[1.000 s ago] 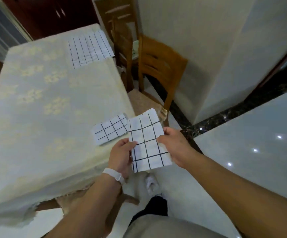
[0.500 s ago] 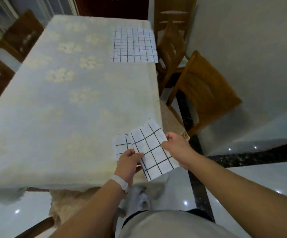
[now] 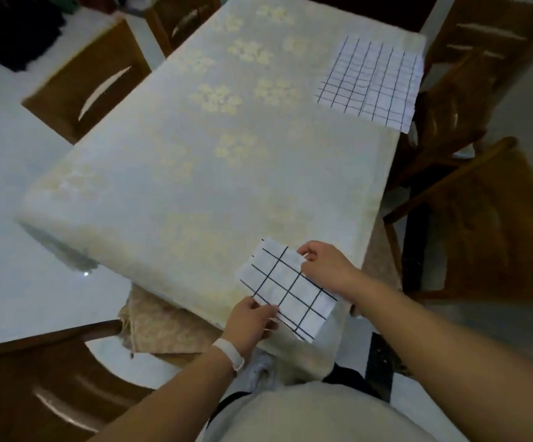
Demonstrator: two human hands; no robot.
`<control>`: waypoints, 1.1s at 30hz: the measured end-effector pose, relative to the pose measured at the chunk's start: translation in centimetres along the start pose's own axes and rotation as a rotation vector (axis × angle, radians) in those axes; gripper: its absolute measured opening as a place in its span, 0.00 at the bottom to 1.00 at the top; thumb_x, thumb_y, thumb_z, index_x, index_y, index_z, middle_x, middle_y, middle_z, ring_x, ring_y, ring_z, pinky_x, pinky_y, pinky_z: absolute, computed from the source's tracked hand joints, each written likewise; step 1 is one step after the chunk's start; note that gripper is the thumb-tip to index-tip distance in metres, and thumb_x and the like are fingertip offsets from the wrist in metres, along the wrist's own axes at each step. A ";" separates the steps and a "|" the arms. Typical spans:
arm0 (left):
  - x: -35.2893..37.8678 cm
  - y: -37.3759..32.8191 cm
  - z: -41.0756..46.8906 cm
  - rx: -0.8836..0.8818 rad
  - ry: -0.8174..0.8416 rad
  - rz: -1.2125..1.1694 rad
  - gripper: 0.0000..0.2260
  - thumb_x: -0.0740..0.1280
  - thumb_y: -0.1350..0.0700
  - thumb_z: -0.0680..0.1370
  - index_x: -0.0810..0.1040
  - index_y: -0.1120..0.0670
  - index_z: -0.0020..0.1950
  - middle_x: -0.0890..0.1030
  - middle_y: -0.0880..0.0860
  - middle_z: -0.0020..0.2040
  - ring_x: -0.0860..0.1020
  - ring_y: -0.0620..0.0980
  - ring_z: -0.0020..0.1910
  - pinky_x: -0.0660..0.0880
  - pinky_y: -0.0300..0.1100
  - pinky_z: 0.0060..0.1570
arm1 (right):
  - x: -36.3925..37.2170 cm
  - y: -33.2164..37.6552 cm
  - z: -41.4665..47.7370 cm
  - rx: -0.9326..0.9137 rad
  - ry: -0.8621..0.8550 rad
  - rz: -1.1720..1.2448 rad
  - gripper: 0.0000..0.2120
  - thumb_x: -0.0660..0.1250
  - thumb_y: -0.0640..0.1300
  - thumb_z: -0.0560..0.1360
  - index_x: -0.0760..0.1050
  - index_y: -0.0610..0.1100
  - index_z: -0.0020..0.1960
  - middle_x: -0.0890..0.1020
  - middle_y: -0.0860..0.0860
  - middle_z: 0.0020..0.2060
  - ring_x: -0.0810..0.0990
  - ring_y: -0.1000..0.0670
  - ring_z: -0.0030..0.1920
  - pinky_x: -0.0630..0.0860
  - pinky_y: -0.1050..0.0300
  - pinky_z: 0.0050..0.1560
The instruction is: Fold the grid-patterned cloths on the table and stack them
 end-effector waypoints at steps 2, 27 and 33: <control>0.7 0.5 0.1 -0.035 -0.051 -0.040 0.09 0.71 0.61 0.73 0.71 0.60 0.45 0.78 0.59 0.37 0.79 0.53 0.31 0.74 0.43 0.32 | 0.1 0.0 1.7 -0.039 0.087 -0.080 0.17 0.62 0.39 0.75 0.74 0.46 0.63 0.76 0.48 0.54 0.76 0.49 0.48 0.71 0.59 0.42; 6.3 2.4 3.2 -0.180 -0.525 0.146 0.14 0.71 0.52 0.74 0.70 0.57 0.37 0.82 0.60 0.33 0.81 0.54 0.30 0.79 0.46 0.34 | 0.1 -4.5 8.9 -0.497 0.289 -0.699 0.16 0.58 0.44 0.78 0.68 0.47 0.66 0.73 0.46 0.58 0.75 0.42 0.54 0.75 0.48 0.50; 6.0 1.8 1.3 -0.146 -0.615 0.149 0.11 0.69 0.47 0.73 0.77 0.54 0.43 0.82 0.54 0.40 0.80 0.52 0.39 0.79 0.47 0.45 | -1.4 -3.7 8.0 -0.545 0.336 -0.677 0.17 0.58 0.45 0.79 0.68 0.48 0.67 0.72 0.48 0.60 0.75 0.44 0.57 0.75 0.49 0.52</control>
Point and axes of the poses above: each hand's wrist, its own z-axis towards the middle knuckle, its own x-axis out of the palm, y = z × x, the point moved 4 cm from there along z, towards the middle knuckle
